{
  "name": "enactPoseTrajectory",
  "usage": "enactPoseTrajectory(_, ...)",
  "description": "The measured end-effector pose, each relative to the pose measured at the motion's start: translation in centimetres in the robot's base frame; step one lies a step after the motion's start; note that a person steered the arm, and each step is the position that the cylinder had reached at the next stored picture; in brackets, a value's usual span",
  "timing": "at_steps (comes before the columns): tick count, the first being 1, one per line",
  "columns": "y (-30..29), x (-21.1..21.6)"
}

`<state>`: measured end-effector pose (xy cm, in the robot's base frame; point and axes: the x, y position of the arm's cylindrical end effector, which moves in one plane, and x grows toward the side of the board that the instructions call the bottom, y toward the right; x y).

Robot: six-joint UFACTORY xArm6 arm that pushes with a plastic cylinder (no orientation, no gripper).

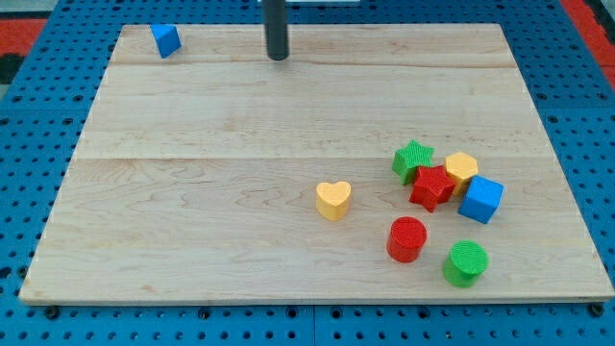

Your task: Move the blue cube towards top center above diagonally to the green star

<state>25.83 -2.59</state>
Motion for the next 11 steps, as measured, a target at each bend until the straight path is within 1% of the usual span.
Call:
enactPoseTrajectory(2, 12.0, 5.3)
enactPoseTrajectory(3, 17.7, 6.0)
enactPoseTrajectory(4, 19.2, 7.8)
enactPoseTrajectory(5, 24.9, 11.4)
enactPoseTrajectory(6, 30.5, 18.2)
enactPoseTrajectory(7, 32.5, 27.2)
enactPoseTrajectory(8, 27.5, 29.4)
enactPoseTrajectory(9, 22.8, 28.9)
enactPoseTrajectory(10, 21.1, 27.1)
enactPoseTrajectory(11, 25.8, 23.6)
